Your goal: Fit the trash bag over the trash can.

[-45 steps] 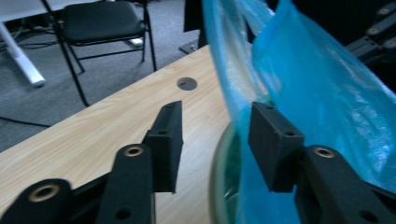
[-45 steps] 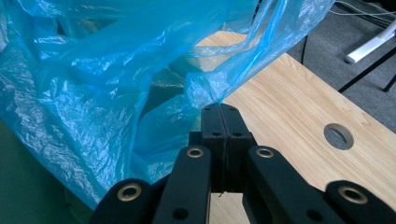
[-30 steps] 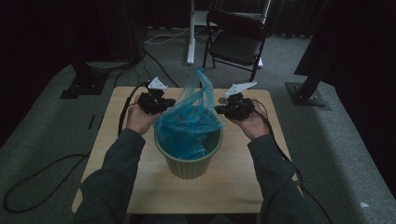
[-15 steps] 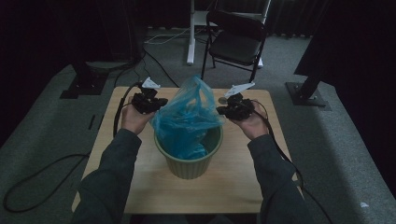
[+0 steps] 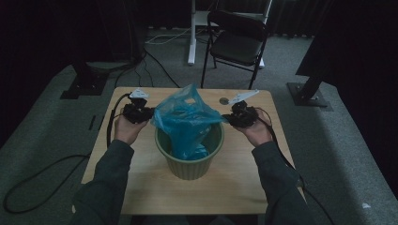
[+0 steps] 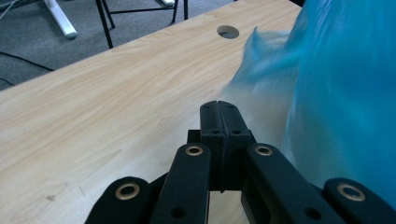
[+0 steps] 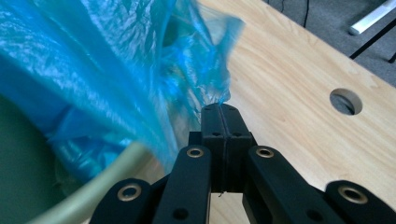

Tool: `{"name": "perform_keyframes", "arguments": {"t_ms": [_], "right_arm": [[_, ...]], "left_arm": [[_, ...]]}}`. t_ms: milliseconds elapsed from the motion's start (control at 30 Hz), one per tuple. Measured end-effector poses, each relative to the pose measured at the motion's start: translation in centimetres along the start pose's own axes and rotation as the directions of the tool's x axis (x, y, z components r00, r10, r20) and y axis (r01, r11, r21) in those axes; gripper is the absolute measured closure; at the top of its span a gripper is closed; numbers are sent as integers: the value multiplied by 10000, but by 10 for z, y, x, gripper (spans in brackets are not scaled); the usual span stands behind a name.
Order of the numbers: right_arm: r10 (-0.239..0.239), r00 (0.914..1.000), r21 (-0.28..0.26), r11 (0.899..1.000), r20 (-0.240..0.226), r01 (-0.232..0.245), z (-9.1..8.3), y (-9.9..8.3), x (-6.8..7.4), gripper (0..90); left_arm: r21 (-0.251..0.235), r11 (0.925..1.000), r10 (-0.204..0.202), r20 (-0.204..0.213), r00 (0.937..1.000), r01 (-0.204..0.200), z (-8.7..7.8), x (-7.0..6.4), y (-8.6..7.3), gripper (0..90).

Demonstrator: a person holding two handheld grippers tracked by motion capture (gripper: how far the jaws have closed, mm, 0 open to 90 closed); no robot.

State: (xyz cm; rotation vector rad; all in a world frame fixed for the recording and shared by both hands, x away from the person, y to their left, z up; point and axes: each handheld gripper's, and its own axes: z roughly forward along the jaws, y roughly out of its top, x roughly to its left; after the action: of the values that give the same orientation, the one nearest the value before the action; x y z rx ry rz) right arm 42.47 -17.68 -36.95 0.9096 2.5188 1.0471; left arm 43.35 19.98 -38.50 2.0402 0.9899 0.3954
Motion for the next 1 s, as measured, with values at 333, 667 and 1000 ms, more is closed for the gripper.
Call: {"name": "perform_keyframes", "arguments": {"t_ms": [333,667,1000], "right_arm": [[21,9996,-21,10000,-279,-22,-3,-17,3,900],[-74,9997,-191,9998,-240,70,-8,-8,4,900],[-51,9998,-221,9997,-202,46,-7,-5,3,900]], "left_arm": [[-96,9999,-114,197,9997,116,-6,-1,-21,899],[-695,9974,-195,77,9998,200,-17,-3,-14,826],[-1765,9837,-327,189,9993,355,-44,1,-3,638]]}}
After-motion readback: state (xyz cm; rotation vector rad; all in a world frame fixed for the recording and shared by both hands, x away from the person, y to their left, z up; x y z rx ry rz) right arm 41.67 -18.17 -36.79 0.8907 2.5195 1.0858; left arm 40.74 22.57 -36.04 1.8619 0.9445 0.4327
